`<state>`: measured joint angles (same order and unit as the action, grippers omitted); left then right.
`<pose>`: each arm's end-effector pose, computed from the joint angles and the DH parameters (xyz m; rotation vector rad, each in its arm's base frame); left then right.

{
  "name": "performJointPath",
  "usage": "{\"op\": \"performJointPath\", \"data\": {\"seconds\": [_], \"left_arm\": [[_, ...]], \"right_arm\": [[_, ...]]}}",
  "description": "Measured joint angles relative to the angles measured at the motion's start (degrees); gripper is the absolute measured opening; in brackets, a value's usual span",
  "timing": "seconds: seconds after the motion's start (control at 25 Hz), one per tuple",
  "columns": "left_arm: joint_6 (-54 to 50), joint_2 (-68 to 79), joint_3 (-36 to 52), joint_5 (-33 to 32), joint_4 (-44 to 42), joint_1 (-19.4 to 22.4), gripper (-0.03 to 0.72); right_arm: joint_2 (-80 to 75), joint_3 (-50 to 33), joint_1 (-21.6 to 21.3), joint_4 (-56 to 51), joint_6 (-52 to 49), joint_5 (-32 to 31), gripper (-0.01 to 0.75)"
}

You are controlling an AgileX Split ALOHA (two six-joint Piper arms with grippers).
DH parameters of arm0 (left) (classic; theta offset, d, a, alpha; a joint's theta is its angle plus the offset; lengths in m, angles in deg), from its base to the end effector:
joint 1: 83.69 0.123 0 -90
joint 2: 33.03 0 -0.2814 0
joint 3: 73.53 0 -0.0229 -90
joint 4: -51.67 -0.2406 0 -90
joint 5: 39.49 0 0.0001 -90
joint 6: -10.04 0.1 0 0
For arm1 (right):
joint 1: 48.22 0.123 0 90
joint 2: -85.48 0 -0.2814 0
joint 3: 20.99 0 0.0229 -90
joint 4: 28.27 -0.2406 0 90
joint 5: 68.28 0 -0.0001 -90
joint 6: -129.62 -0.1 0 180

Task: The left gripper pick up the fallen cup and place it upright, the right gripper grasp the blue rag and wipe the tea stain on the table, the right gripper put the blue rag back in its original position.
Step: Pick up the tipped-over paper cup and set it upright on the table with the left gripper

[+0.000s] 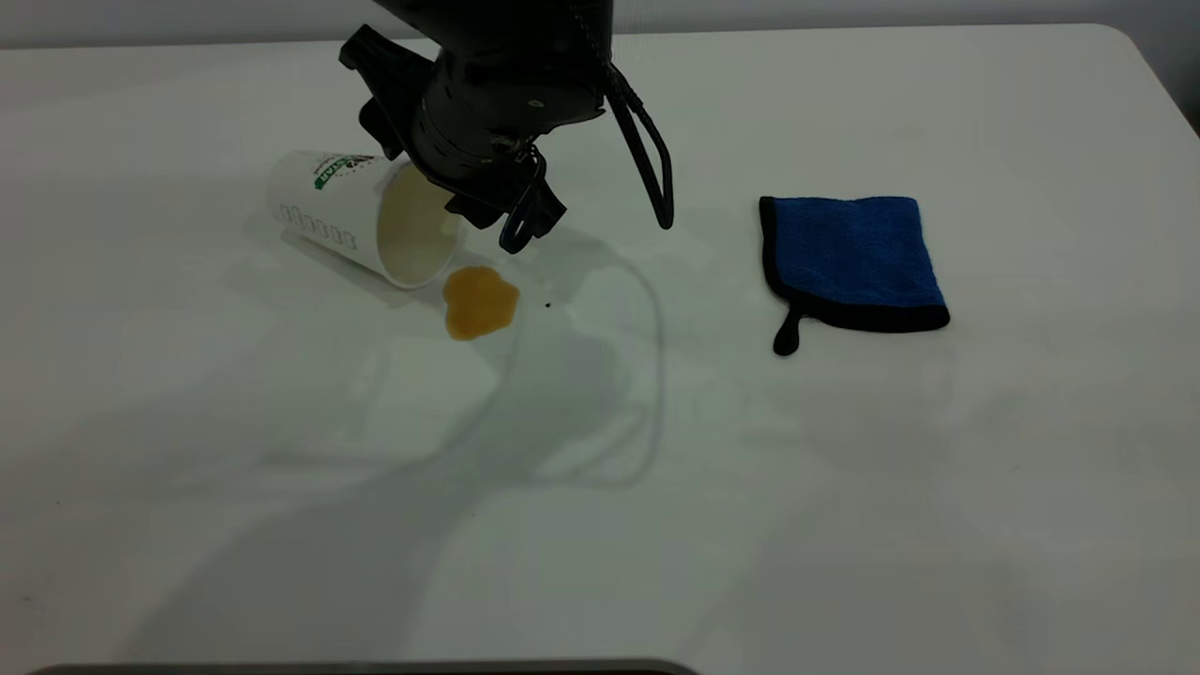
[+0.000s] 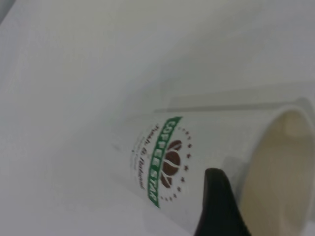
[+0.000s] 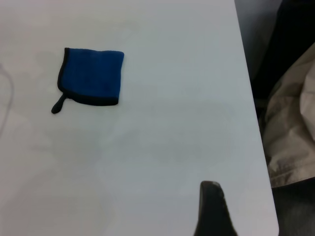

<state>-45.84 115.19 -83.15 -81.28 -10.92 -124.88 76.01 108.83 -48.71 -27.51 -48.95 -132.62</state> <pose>0.3714 -0.2463 0.0297 0.7491 2.4345 0.6255 0.0013 -0.0012 0.2547 -0.0171 2.1641 -0.0355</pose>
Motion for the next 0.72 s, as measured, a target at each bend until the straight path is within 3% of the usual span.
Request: {"op": "performJointPath", "data": {"seconds": [0.72], "left_arm": [[-1.3, 1.9, -0.6, -2.3, -0.5, 3.4, 0.532]], "right_arm": [[0.0, 0.0, 0.0, 0.0, 0.0, 0.0, 0.532]]}}
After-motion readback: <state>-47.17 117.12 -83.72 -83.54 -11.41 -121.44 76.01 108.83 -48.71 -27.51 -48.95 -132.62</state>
